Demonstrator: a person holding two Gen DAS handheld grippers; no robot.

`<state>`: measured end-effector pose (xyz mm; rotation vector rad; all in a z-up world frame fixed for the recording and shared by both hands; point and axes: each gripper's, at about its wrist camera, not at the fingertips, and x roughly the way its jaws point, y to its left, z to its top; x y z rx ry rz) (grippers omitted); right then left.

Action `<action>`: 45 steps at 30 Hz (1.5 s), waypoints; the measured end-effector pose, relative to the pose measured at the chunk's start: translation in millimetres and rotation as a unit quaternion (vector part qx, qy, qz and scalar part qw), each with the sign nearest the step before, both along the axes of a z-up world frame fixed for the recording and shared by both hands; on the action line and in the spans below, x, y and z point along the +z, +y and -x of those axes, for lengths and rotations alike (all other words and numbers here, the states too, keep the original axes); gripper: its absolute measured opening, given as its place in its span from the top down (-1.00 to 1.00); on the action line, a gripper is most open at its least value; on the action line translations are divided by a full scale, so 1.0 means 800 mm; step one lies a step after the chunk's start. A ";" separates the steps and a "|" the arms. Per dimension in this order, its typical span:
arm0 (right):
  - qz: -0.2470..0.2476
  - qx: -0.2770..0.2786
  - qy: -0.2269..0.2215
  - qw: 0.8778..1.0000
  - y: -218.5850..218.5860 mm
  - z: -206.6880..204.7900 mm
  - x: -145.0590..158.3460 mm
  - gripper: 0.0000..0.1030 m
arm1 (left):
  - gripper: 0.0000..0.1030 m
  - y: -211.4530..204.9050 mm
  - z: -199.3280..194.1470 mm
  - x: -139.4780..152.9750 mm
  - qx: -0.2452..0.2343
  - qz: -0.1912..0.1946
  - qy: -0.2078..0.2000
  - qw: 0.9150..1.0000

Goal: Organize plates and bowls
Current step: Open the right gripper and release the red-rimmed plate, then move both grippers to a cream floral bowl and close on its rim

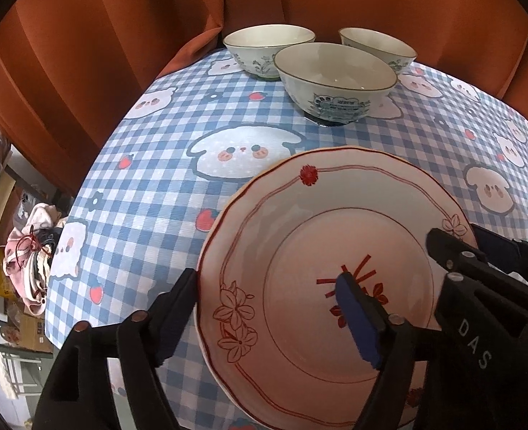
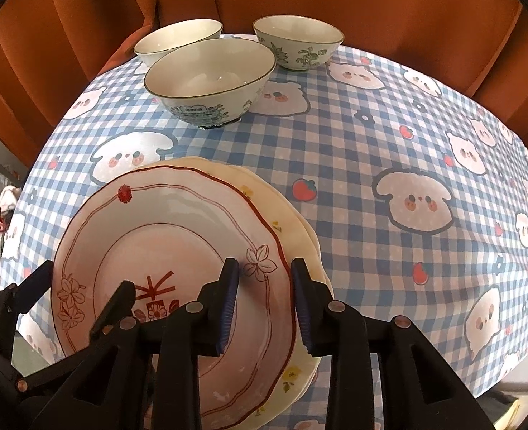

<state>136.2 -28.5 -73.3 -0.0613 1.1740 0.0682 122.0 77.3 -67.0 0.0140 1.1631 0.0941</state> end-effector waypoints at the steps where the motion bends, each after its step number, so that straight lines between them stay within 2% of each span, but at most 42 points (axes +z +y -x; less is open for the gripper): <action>1: -0.001 0.001 0.000 1.000 0.001 0.000 0.000 0.27 | -0.71 0.000 0.000 -0.001 -0.001 0.003 0.001 1.000; 2: -0.001 0.002 0.000 1.000 0.001 0.000 0.000 0.23 | -0.77 -0.001 0.001 -0.002 -0.002 0.005 0.003 1.000; 4: -0.008 0.006 0.003 1.000 0.002 0.002 0.000 -0.07 | -0.80 -0.001 0.003 -0.003 -0.006 0.008 0.004 1.000; 6: -0.012 0.009 0.009 1.000 0.003 0.005 -0.001 -0.19 | -0.82 0.001 0.004 -0.002 -0.007 0.018 0.009 1.000; 15: -0.011 0.007 0.004 1.000 -0.001 0.003 0.026 -0.22 | -0.86 0.003 -0.007 0.028 -0.014 0.050 0.007 0.999; 23: -0.014 0.008 -0.029 0.999 -0.010 -0.034 0.070 -0.23 | -0.86 -0.001 -0.049 0.063 -0.011 0.056 -0.028 0.998; 27: -0.022 0.017 -0.048 0.998 -0.012 -0.065 0.083 -0.23 | -0.85 -0.001 -0.083 0.072 -0.001 0.051 -0.048 0.997; 33: -0.034 0.020 -0.071 0.997 -0.011 -0.122 0.093 -0.23 | -0.83 -0.004 -0.137 0.080 -0.002 0.021 -0.072 0.997; 37: -0.037 0.016 -0.076 0.996 -0.012 -0.155 0.089 -0.23 | -0.70 -0.003 -0.171 0.070 0.010 0.012 -0.068 0.998; 45: -0.040 0.016 -0.062 0.997 -0.012 -0.207 0.054 -0.22 | -0.27 0.002 -0.217 0.030 0.022 0.021 -0.048 0.998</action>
